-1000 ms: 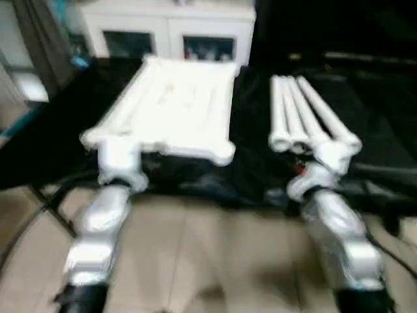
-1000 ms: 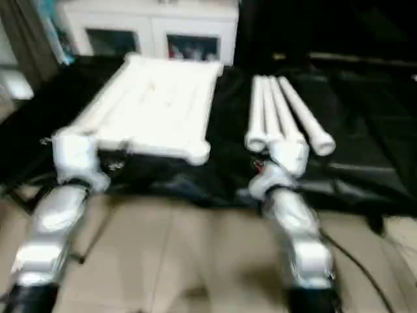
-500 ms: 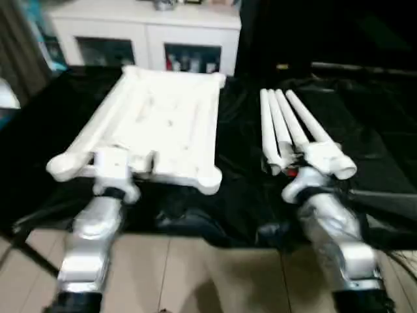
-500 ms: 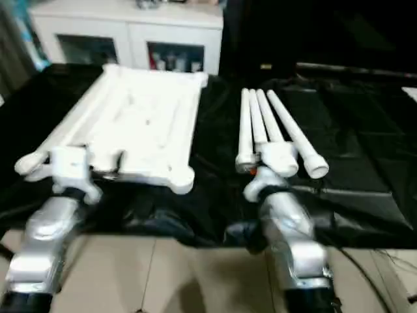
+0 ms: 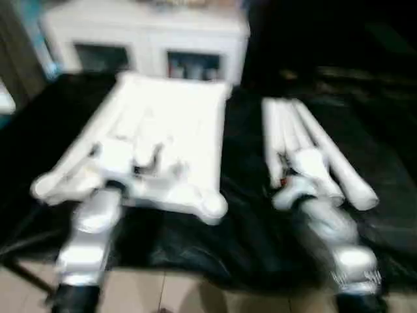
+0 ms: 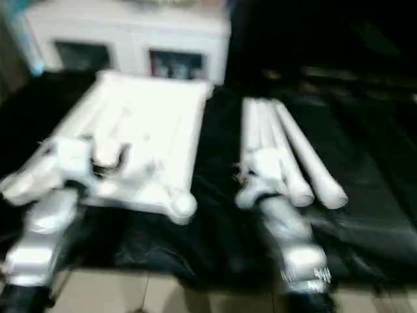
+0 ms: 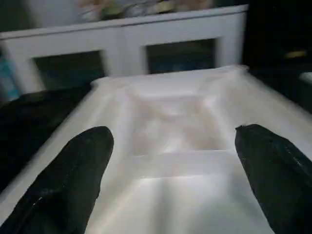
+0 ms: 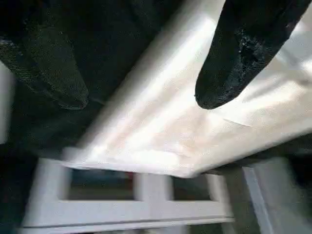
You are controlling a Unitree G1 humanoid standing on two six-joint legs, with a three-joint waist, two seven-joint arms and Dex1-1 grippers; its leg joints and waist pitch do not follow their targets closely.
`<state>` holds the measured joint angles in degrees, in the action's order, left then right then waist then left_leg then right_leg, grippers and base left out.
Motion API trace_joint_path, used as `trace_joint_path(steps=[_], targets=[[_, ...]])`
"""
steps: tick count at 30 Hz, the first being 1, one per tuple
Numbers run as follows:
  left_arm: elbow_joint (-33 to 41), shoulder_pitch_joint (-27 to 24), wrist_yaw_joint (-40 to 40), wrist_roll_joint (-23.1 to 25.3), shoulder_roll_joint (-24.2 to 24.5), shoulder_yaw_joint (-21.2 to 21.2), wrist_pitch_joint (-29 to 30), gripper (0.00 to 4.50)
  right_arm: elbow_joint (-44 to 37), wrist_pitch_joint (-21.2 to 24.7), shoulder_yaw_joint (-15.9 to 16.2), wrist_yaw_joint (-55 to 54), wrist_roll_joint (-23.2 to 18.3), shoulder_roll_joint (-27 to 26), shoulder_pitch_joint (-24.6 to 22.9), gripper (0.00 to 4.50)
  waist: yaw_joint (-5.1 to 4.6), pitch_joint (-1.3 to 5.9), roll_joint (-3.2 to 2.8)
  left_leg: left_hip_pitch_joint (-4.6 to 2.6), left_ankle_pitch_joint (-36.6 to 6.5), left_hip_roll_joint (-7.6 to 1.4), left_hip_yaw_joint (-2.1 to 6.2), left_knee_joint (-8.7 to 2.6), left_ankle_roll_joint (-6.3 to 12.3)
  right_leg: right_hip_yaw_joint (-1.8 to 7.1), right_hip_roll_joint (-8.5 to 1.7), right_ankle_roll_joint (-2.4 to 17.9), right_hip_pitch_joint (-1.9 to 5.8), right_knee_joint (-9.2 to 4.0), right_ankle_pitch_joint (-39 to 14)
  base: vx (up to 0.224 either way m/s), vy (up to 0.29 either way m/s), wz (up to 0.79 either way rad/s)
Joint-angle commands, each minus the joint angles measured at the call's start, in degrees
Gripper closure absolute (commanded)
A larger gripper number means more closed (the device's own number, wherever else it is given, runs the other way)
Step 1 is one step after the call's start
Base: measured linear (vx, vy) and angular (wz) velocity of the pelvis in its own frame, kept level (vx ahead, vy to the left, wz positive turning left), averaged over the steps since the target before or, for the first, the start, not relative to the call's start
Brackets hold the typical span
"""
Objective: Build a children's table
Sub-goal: Move to table
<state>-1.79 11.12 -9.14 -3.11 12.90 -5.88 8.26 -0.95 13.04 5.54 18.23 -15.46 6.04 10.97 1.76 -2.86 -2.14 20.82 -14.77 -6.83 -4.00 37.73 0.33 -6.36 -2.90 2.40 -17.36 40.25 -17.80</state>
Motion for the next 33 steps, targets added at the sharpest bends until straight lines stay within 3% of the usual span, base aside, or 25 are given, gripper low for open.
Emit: trace_joint_path(steps=[1,2,3,4,5,6,7,8,9,10,11,12,14,15,16,17,19,21,27,31,33], targets=[[0.4,0.6,-0.3,-0.4,-0.7,1.5,0.0,0.0,-0.2,0.2,-1.6,0.4,-0.3,1.6,-0.4,0.52,-1.6,3.69,-1.65,-8.15,-8.4,-8.09,6.44,-7.15,11.74,1.65,-0.34,-3.1,-7.35,1.57,-1.2,0.149,0.078,0.08],[0.7,0.5,-1.1,-0.4,-0.2,2.0,0.1,0.0,-0.6,0.0,-1.5,0.6,-0.1,1.6,-0.6,0.52,-1.36,3.69,-1.45,-8.07,-4.0,-7.85,6.14,-7.2,13.51,1.89,-0.52,-4.6,-7.91,2.01,0.0,0.135,0.039,0.06],[0.9,0.4,-2.5,-1.2,0.1,2.2,-0.3,0.0,-0.8,0.1,-1.6,1.0,-0.3,1.7,-0.8,0.52,-0.95,3.32,-0.67,-6.67,1.7,-7.36,4.11,-7.93,16.07,2.15,-0.86,-6.0,-8.24,2.0,3.4,0.135,0.039,0.06],[0.9,0.4,-2.5,-1.2,0.1,2.2,-0.3,0.0,-0.8,0.1,-1.6,1.0,-0.3,1.7,-0.8,0.52,-1.01,3.6,0.11,-6.51,5.3,-7.24,3.54,-7.46,17.32,2.82,-1.51,-5.8,-8.6,0.94,6.2,0.122,-0.008,-0.01],[0.8,0.4,-3.5,-1.7,0.3,2.3,-0.6,0.0,-0.9,0.2,-1.7,1.2,-0.5,1.8,-0.8,0.52,-0.08,3.44,3.2,-3.38,8.2,-3.0,-0.16,-4.63,14.77,6.61,-5.12,-2.4,-6.62,-6.46,16.6,0.111,-0.075,0.05],[0.6,0.3,-5.2,-1.9,1.0,2.9,-1.2,0.0,-1.0,-0.2,-1.9,2.1,-1.1,2.2,-0.9,0.52,0.45,4.19,5.17,-1.36,4.4,-0.85,-0.93,-3.3,11.95,9.13,-6.78,-3.6,-3.25,-7.27,18.1,0.111,-0.075,0.05],[0.0,0.5,-9.0,-2.8,2.1,3.6,-2.7,0.0,-1.2,-0.4,-2.2,4.1,-2.3,2.8,-0.9,0.52,2.99,3.48,4.04,-0.53,-0.6,-0.76,-0.33,-0.47,5.71,13.28,-12.89,2.3,-1.62,-10.42,9.4,0.1,-0.076,0.12],[-0.1,0.5,-9.2,-2.9,2.2,3.6,-2.8,0.0,-1.2,-0.4,-2.3,4.2,-2.4,2.8,-0.9,0.52,3.13,3.96,4.27,0.02,2.0,-1.55,0.23,-1.21,3.77,13.11,-12.63,4.6,-0.27,-9.21,12.7,0.087,-0.043,0.03],[-1.1,1.1,-12.0,-3.1,3.3,4.0,-5.1,0.0,-1.4,-0.5,-2.1,6.2,-2.5,3.9,-0.9,0.52,3.09,4.28,2.79,1.26,10.5,-1.87,0.33,-2.76,1.46,10.75,-9.22,8.5,0.53,-6.24,28.1,0.087,-0.043,0.03],[-1.4,1.5,-13.5,-3.6,3.7,4.3,-4.8,0.0,-1.5,-0.3,-2.0,7.2,-2.8,4.5,-0.8,0.52,2.86,4.25,2.82,0.84,13.6,-2.06,-0.07,-3.58,1.7,9.32,-7.0,9.3,-0.64,-5.87,33.4,0.051,-0.042,0.07],[-1.7,1.9,-15.9,-4.5,4.2,4.9,-4.0,0.0,-1.8,0.2,-1.9,8.5,-3.1,5.4,-0.8,0.52,1.89,4.3,1.31,-0.76,16.7,-3.01,-0.45,-3.84,1.63,7.47,-3.89,13.1,-2.74,-5.02,31.1,0.0,0.0,0.0],[-2.2,2.6,-18.7,-5.0,5.1,5.8,-3.5,0.0,-2.1,0.7,-1.8,10.3,-3.6,6.7,-0.7,0.52,1.83,4.21,0.35,-1.03,15.7,-3.07,-0.36,-3.77,1.65,7.29,-3.77,13.9,-3.09,-5.06,28.0,0.0,0.0,0.0],[-3.0,3.7,-23.7,-6.0,6.7,7.5,-2.9,0.0,-2.6,1.4,-1.8,13.4,-4.3,8.9,-0.4,0.52,1.58,3.66,0.78,-1.21,8.0,-3.75,-0.48,-4.5,2.66,7.29,-4.4,15.5,-2.98,-6.06,18.8,0.0,0.0,0.0],[-3.4,4.1,-27.0,-6.8,7.5,8.5,-2.6,0.0,-2.8,1.7,-1.8,15.2,-4.6,10.3,-0.2,0.52,1.67,3.22,0.54,-1.16,1.2,-4.14,-0.62,-4.97,3.04,7.57,-4.98,16.2,-2.75,-6.77,12.2,0.0,0.0,0.0],[-3.4,4.3,-30.5,-7.7,8.5,9.7,-1.5,0.0,-3.0,2.0,-1.8,16.9,-4.8,11.8,0.0,0.52,1.73,3.01,0.56,-1.23,-1.7,-4.29,-0.76,-5.2,3.02,7.7,-5.19,16.4,-2.71,-7.08,9.0,-0.054,0.001,0.11],[-4.3,5.1,-37.8,-7.7,11.2,13.2,-1.6,0.0,-3.3,2.1,-1.6,21.0,-5.0,15.2,0.6,0.52,1.76,2.38,0.5,-1.42,-9.2,-4.88,-1.36,-5.92,2.11,8.01,-5.58,15.8,-2.86,-8.0,-0.3,-0.059,-0.01,0.12],[-5.5,6.1,-41.3,-6.8,12.7,15.1,-2.7,0.0,-3.2,2.2,-1.7,23.5,-5.0,17.2,1.2,0.52,1.73,2.19,0.52,-1.91,-12.5,-5.25,-2.12,-6.18,0.64,8.29,-5.7,14.5,-3.32,-8.63,-5.8,-0.029,-0.005,0.06],[-8.2,9.1,-50.0,-6.8,14.9,18.3,-4.3,0.18,-2.5,1.5,-1.5,29.0,-4.6,21.6,2.6,0.52,1.55,2.12,0.52,-1.59,-11.9,-5.26,-2.59,-6.4,0.06,8.48,-5.78,13.1,-3.04,-8.9,-8.0,0.0,0.0,0.0],[-13.8,12.8,-60.8,-3.2,18.3,23.7,-9.2,0.63,-2.8,0.3,1.8,37.1,-3.3,27.4,3.6,0.52,1.47,2.45,0.69,-0.95,-7.9,-5.33,-2.82,-6.3,0.7,8.57,-6.06,11.7,-2.39,-9.12,-9.1,0.0,0.0,0.0],[-17.4,16.2,-63.9,-1.0,20.1,26.8,-5.4,1.08,-4.7,1.7,3.5,42.2,-4.6,30.2,3.6,0.52,1.56,3.04,0.41,-1.08,-3.6,-5.28,-3.24,-5.79,2.13,8.34,-5.69,14.1,-2.38,-8.41,-1.0,0.0,0.0,0.0],[-18.4,16.9,-64.9,-0.5,20.6,27.5,-4.9,1.22,-5.5,2.7,3.5,43.4,-5.6,30.6,3.5,0.52,1.62,3.07,0.24,-0.78,-3.0,-5.37,-3.16,-5.87,2.65,8.09,-5.67,15.1,-2.19,-8.2,1.7,0.0,0.0,0.0]])
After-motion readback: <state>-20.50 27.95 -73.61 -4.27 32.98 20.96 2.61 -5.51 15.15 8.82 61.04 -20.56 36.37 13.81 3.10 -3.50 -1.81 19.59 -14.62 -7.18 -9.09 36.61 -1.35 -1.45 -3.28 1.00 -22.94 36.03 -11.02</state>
